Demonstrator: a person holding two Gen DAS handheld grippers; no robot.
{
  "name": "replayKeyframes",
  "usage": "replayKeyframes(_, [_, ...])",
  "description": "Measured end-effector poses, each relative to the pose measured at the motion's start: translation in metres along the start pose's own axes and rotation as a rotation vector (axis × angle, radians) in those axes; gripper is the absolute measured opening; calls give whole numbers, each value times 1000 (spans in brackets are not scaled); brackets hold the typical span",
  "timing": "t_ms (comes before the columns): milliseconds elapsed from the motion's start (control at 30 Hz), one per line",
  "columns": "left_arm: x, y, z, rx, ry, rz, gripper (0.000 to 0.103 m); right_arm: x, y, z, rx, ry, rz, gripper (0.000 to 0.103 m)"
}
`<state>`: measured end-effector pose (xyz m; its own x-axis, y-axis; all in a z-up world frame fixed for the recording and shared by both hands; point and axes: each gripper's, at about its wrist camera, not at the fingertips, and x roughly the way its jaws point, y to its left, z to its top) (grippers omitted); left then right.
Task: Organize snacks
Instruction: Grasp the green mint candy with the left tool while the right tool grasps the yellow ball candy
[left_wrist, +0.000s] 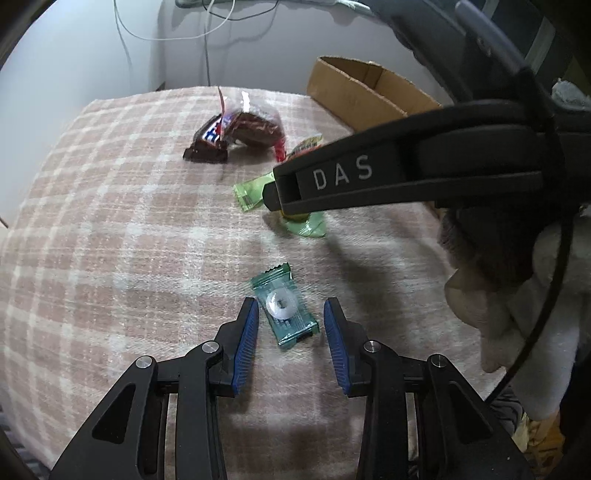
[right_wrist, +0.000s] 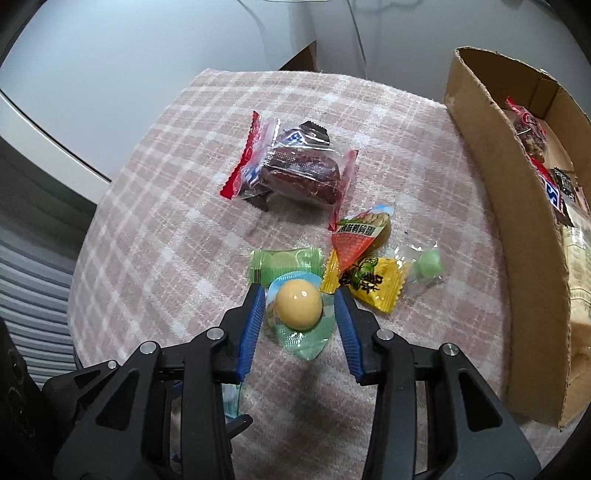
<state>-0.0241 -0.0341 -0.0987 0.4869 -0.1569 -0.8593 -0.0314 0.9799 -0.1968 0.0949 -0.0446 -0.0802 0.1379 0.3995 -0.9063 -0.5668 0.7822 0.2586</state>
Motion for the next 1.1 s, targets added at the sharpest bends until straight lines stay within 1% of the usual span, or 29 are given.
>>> replayKeyframes(133, [0,-2,-2,34,-14,12,35,1,4,0,-21,4,-21,39])
replayKeyframes(167, [0,-2,-3,38,-15,12,34,1,5,-1,-27,3,-26,38])
replayKeyframes(200, [-1,-2,-4,40,-18,16,30,1,7,-1,-35,3,-30,37])
replayKeyframes(233, [0,-1,-4,46,-21,21,29,0,8,-1,-40,0,-28,31])
replayKeyframes(267, [0,-1,-4,50,-26,23,26,-1,10,-1,-44,-1,-33,30])
replayKeyframes(400, [-4,2,-8,52,-31,14,21,-1,11,-1,-49,-5,-39,29])
replayKeyframes(533, [-10,10,-11,46,-29,0,20,-2,9,-2,-33,-11,-35,28])
replayKeyframes(667, [-12,9,-14,65,-33,7,20,-10,3,-6,-22,-23,-23,28])
replayKeyframes(800, [-11,9,-7,54,-33,-7,20,-22,1,-9,-24,-38,-7,28])
replayKeyframes(833, [-12,10,-7,47,-34,-12,19,-26,1,-10,-26,-45,-3,28])
replayKeyframes(867, [-14,12,-7,45,-36,-16,8,-31,1,-11,-30,-54,1,28])
replayKeyframes(933, [-18,13,-6,45,-42,-25,9,-36,1,-12,-32,-63,4,28])
replayKeyframes(1033, [-21,11,-5,71,-52,-1,9,-37,-2,-13,-28,-61,0,28])
replayKeyframes(1100, [-19,11,-5,78,-47,-7,9,-36,-3,-15,-25,-56,0,28])
